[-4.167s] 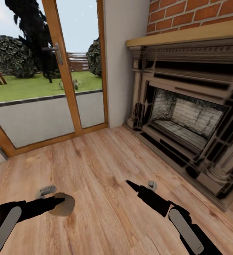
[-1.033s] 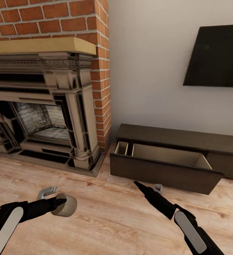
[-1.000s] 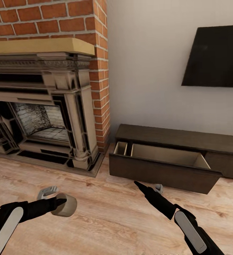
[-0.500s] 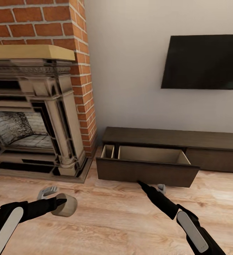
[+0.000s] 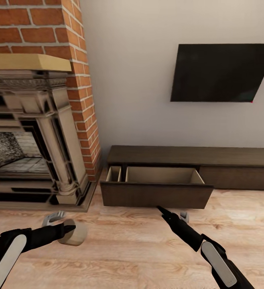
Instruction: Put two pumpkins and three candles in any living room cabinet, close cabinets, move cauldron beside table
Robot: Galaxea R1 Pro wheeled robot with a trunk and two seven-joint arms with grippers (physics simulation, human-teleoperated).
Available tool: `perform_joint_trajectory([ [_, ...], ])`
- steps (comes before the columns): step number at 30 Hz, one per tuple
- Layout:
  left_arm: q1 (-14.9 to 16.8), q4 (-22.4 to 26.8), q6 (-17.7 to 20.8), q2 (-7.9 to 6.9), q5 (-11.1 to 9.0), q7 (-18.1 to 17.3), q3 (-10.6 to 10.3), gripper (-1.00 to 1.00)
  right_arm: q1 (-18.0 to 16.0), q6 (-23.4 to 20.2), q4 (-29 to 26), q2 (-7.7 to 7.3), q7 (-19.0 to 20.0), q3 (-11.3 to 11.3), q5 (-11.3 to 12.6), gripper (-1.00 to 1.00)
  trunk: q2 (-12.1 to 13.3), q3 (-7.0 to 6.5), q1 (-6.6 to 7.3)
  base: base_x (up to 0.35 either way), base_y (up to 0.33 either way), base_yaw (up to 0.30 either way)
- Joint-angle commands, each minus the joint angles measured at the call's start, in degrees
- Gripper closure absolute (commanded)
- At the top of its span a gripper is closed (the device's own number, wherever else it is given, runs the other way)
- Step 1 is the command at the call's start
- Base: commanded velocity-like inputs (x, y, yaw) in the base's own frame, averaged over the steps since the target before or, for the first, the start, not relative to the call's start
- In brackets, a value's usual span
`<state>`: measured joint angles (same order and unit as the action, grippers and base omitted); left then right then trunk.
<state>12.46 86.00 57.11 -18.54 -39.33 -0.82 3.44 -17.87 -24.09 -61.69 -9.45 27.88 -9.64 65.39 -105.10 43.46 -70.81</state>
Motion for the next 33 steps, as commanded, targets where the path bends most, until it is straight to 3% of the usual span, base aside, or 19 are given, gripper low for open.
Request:
perform_joint_trajectory([
  [1,0.0,0.0,0.3,0.00,-0.1,-0.1,0.1,1.00,-0.1,-0.3,0.1,-0.04,0.0,-0.1,0.5,-1.00,0.0,0.05,0.01,0.000,0.000,-0.278],
  [33,0.0,0.0,0.2,0.00,-0.1,-0.1,0.1,1.00,-0.1,-0.3,2.6,0.07,0.0,0.4,0.6,-1.00,0.0,0.05,0.01,0.000,0.000,-0.281],
])
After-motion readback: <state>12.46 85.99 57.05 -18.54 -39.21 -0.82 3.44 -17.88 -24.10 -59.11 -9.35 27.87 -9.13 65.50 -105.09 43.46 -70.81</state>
